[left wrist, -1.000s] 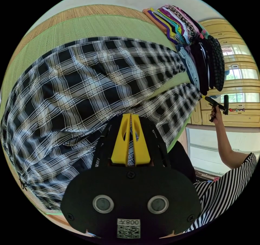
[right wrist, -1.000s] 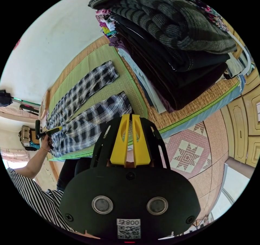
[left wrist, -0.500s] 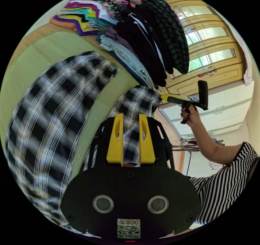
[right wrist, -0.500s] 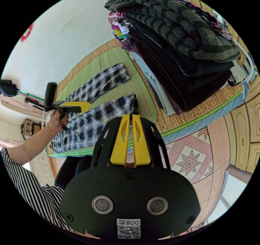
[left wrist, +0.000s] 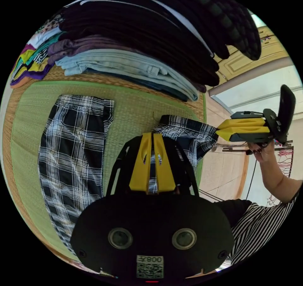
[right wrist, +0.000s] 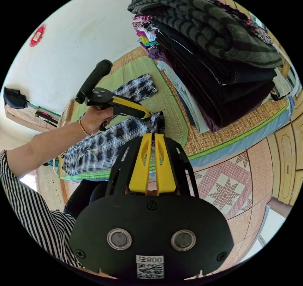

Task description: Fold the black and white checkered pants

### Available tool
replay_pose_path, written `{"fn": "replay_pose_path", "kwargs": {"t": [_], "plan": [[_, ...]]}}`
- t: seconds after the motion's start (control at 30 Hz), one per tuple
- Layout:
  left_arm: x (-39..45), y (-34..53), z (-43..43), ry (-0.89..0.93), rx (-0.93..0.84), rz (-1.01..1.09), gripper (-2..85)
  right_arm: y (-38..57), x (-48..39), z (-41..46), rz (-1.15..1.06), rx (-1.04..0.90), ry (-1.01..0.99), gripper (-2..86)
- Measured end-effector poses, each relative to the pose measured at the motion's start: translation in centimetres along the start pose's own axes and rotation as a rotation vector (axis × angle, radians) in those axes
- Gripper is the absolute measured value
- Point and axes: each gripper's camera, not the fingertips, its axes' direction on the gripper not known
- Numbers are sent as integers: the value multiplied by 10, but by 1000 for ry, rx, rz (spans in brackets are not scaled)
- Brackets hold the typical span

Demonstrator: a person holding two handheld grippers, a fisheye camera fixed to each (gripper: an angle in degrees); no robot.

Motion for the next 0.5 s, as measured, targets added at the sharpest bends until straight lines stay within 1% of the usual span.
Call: {"fn": "replay_pose_path", "kwargs": {"t": [0.1, 0.13, 0.17, 0.23, 0.27, 0.33, 0.4, 0.47, 0.5], "plan": [[3, 20, -40, 111, 149, 12, 11, 7, -4, -28, -20, 44, -90, 13], [7, 31, -64, 159, 225, 37, 9, 11, -11, -49, -43, 87, -162, 13], [12, 42, -89, 176, 294, 59, 8, 17, -21, -74, -85, 143, -247, 12], [20, 54, -122, 179, 367, 108, 7, 26, -36, -111, -153, 232, -314, 12], [26, 57, -136, 167, 390, 134, 7, 30, -45, -129, -185, 272, -292, 12], [34, 50, -141, 100, 374, 160, 6, 28, -48, -140, -196, 297, -236, 11], [37, 35, -126, 39, 318, 149, 6, 16, -41, -129, -180, 265, -179, 12], [29, 15, -91, -39, 239, 113, 6, -5, -20, -94, -123, 172, -59, 12], [26, 11, -81, -46, 222, 99, 7, -10, -14, -84, -104, 149, -56, 12]]}}
